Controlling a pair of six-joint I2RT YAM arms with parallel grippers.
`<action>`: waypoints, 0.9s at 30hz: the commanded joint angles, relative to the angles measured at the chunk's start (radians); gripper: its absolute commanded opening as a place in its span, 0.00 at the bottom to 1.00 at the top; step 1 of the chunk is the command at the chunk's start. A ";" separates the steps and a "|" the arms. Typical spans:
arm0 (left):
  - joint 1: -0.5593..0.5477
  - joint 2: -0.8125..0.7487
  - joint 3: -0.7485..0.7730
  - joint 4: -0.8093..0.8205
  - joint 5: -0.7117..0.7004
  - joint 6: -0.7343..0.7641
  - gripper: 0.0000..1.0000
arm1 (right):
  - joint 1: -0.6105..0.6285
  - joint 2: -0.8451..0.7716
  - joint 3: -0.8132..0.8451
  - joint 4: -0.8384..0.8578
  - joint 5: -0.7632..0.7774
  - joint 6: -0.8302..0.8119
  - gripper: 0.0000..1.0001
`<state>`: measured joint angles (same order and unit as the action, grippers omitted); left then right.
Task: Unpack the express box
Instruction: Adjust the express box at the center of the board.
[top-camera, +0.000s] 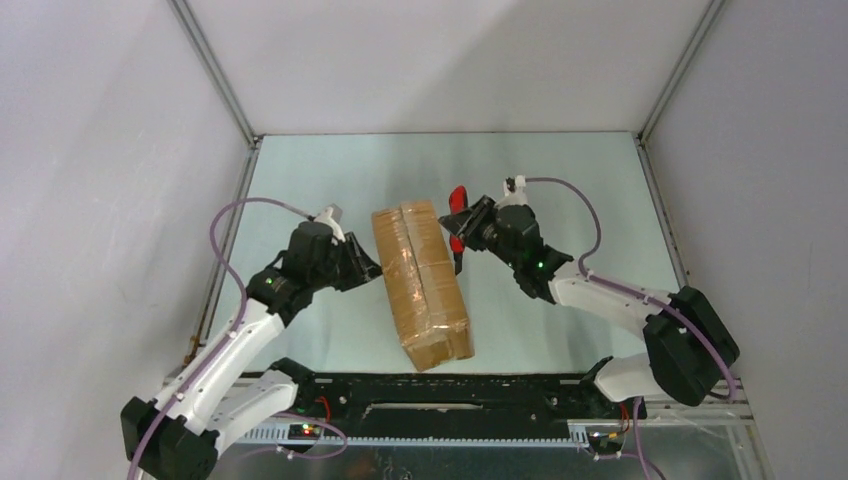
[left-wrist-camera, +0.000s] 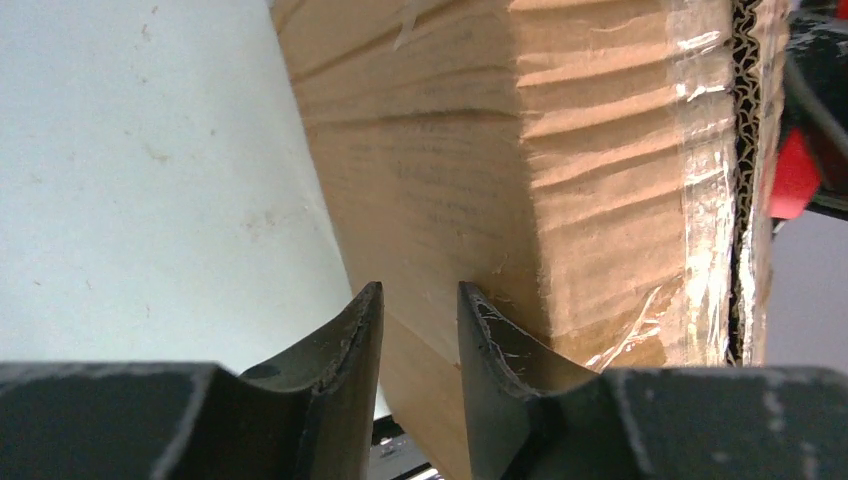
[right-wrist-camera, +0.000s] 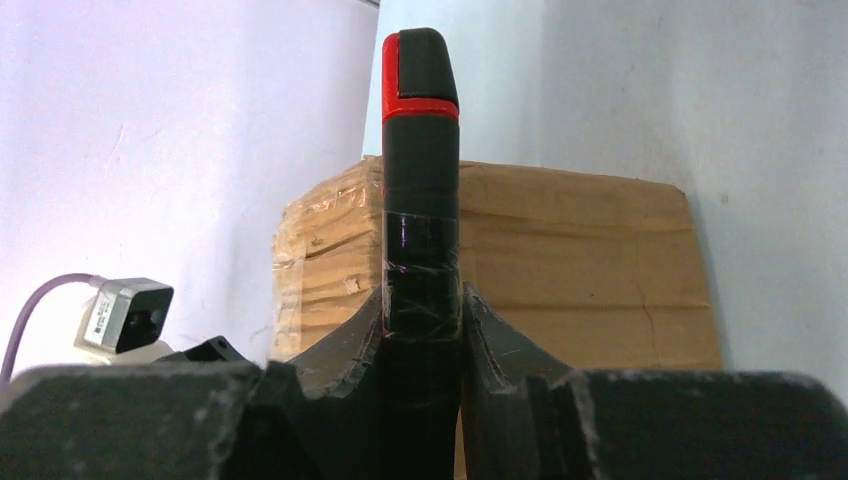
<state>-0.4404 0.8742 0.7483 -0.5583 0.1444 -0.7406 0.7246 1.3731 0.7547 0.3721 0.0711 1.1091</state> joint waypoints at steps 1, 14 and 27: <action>-0.029 0.017 0.051 0.078 0.024 0.015 0.40 | -0.010 -0.010 0.107 -0.007 -0.099 -0.076 0.00; -0.271 0.176 0.567 -0.314 -0.040 0.639 0.57 | 0.052 -0.547 -0.126 -0.463 0.125 -0.024 0.00; -0.438 0.405 0.729 -0.531 0.185 0.884 0.64 | 0.590 -0.900 -0.215 -0.901 0.414 0.394 0.00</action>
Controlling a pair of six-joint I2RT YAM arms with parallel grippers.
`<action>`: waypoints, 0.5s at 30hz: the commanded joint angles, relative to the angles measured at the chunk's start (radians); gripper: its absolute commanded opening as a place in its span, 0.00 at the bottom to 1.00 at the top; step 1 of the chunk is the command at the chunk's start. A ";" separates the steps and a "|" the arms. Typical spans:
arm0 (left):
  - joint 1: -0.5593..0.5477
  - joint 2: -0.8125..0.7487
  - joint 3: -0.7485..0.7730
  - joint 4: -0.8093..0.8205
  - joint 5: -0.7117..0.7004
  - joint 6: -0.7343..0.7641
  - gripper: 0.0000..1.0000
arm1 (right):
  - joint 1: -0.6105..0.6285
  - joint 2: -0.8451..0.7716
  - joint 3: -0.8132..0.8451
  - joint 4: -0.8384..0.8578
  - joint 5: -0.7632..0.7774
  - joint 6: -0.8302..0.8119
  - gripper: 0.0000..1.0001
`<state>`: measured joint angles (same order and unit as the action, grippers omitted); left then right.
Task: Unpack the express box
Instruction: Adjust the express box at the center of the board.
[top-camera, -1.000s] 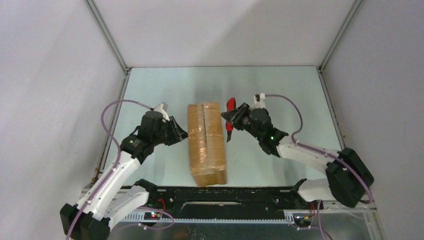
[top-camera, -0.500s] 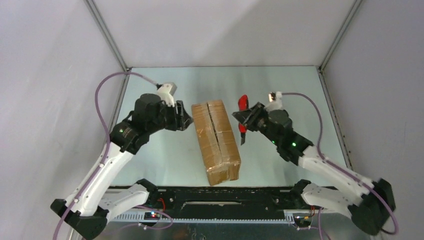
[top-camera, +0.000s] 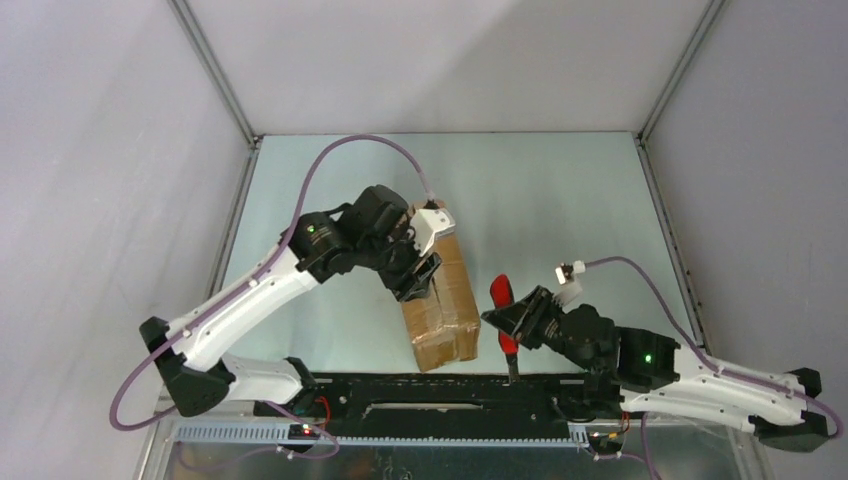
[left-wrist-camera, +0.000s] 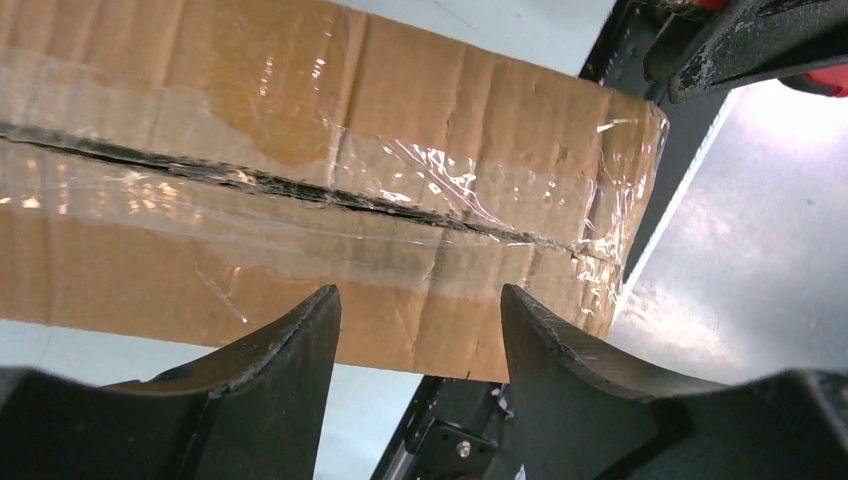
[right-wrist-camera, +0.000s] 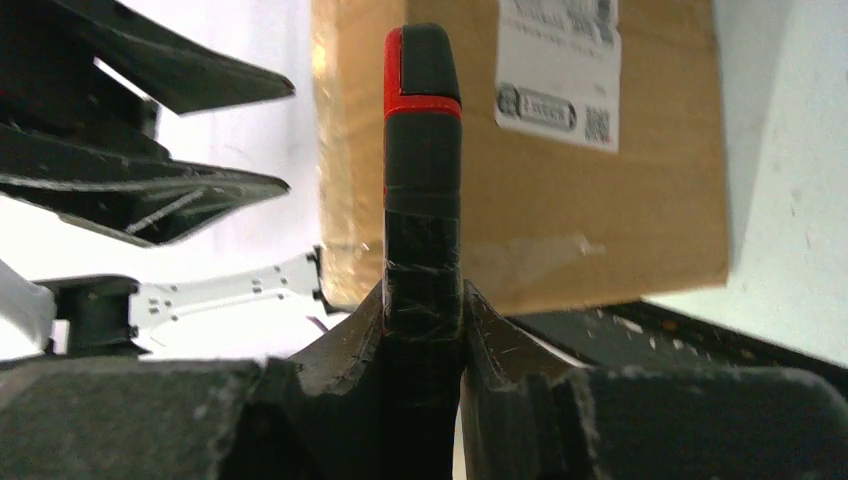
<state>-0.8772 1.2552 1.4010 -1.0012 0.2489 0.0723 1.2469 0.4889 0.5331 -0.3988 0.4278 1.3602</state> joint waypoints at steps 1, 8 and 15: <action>0.001 0.031 0.075 -0.082 0.088 0.068 0.64 | 0.078 -0.027 0.007 -0.149 0.016 0.145 0.00; 0.029 0.060 0.046 0.035 0.087 -0.032 0.64 | 0.114 -0.160 0.015 -0.281 -0.143 0.157 0.00; 0.049 0.087 0.030 0.114 0.032 -0.116 0.64 | 0.126 -0.099 -0.024 -0.130 -0.205 0.230 0.00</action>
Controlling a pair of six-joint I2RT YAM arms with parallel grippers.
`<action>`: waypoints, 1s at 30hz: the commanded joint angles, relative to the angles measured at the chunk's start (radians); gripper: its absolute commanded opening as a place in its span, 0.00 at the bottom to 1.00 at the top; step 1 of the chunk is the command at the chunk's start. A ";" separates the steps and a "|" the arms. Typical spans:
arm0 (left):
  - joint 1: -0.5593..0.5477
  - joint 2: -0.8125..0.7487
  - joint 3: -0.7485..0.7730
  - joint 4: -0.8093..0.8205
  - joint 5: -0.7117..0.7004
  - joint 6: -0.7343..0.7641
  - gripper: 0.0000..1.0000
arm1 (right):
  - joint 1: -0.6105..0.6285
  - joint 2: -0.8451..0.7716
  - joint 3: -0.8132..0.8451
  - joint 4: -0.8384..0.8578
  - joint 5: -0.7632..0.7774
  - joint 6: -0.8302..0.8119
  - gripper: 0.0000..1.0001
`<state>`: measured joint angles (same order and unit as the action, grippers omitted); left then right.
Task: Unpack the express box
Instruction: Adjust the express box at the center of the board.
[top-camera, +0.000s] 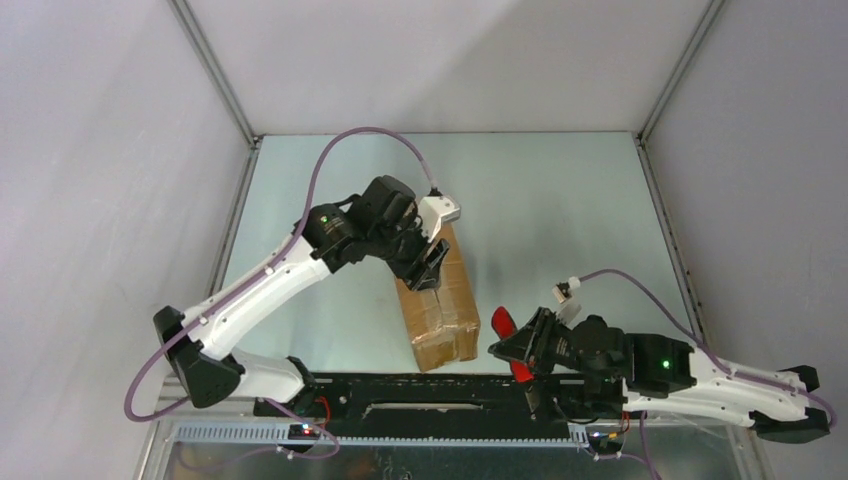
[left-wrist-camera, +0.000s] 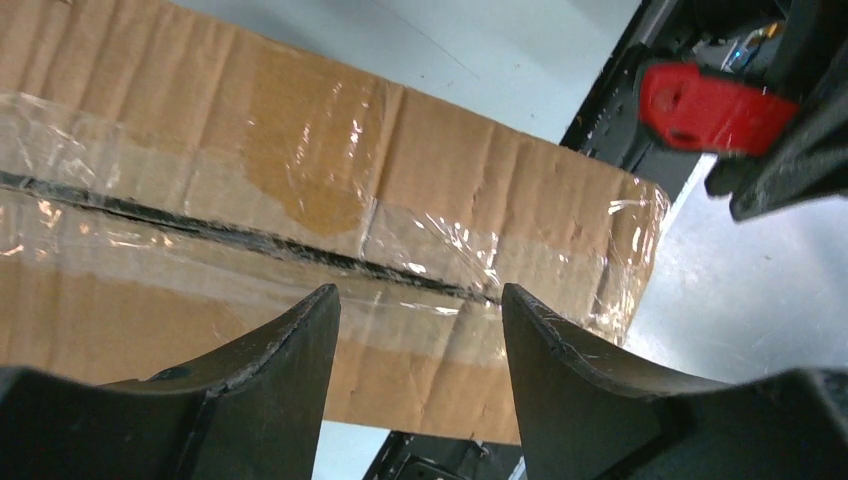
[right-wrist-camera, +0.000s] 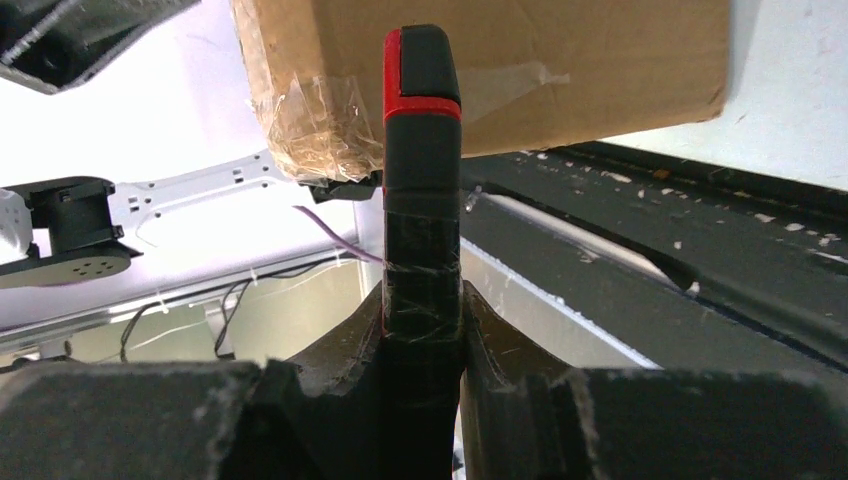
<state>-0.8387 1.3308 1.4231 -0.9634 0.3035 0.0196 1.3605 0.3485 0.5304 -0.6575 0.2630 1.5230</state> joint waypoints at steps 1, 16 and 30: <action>0.013 0.016 0.007 0.080 -0.020 -0.067 0.64 | 0.013 0.056 -0.036 0.172 -0.041 0.077 0.00; 0.025 0.029 0.011 0.095 -0.011 -0.112 0.63 | 0.009 0.293 -0.109 0.368 0.314 0.225 0.00; 0.025 0.000 -0.005 0.083 0.002 -0.122 0.64 | -0.315 0.377 -0.076 0.537 0.319 -0.081 0.00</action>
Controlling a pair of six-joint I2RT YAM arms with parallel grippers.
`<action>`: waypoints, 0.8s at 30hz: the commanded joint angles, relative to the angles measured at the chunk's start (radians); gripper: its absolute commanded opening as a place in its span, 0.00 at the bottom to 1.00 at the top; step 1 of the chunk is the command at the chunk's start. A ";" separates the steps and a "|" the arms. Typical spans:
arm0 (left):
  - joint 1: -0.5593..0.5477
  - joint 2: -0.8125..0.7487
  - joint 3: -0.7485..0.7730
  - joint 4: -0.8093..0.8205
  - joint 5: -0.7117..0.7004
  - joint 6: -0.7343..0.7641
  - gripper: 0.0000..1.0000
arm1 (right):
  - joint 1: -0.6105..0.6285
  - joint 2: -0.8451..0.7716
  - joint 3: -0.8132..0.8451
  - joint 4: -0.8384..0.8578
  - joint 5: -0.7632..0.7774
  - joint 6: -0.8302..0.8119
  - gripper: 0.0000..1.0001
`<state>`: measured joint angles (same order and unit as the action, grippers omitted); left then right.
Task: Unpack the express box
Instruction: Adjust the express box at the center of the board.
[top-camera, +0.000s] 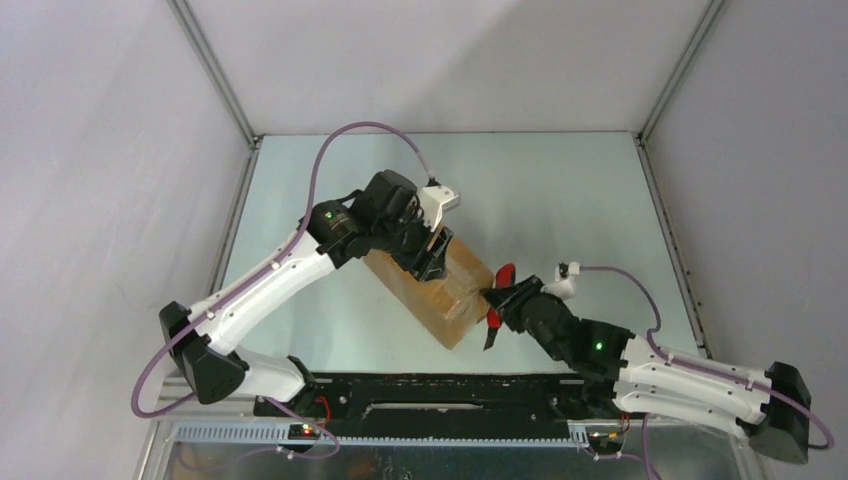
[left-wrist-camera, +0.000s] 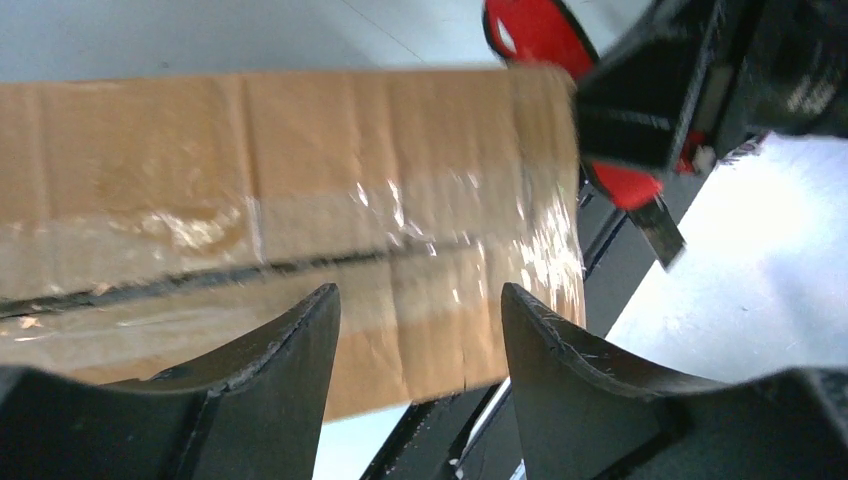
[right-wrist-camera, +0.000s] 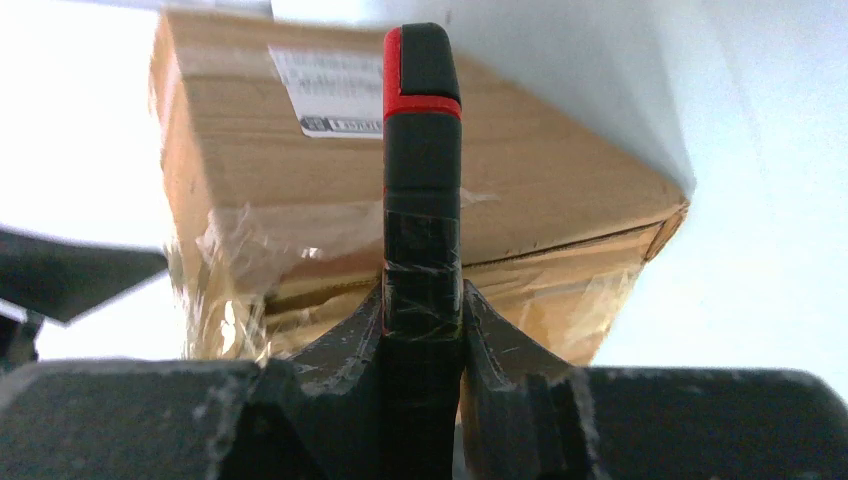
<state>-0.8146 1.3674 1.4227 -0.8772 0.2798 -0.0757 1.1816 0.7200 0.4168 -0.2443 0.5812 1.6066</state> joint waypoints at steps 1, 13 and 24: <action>0.001 -0.035 -0.005 -0.001 0.030 -0.027 0.64 | -0.180 0.007 0.037 0.153 -0.026 -0.204 0.00; 0.002 -0.030 0.009 0.032 0.048 -0.053 0.67 | -0.329 0.023 0.037 0.251 -0.169 -0.321 0.00; -0.109 -0.014 0.095 0.121 0.216 -0.197 0.78 | -0.322 -0.251 0.057 0.048 -0.136 -0.306 0.00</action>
<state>-0.8669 1.3621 1.4876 -0.8673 0.3737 -0.1558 0.8597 0.4965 0.4179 -0.2066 0.4198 1.3128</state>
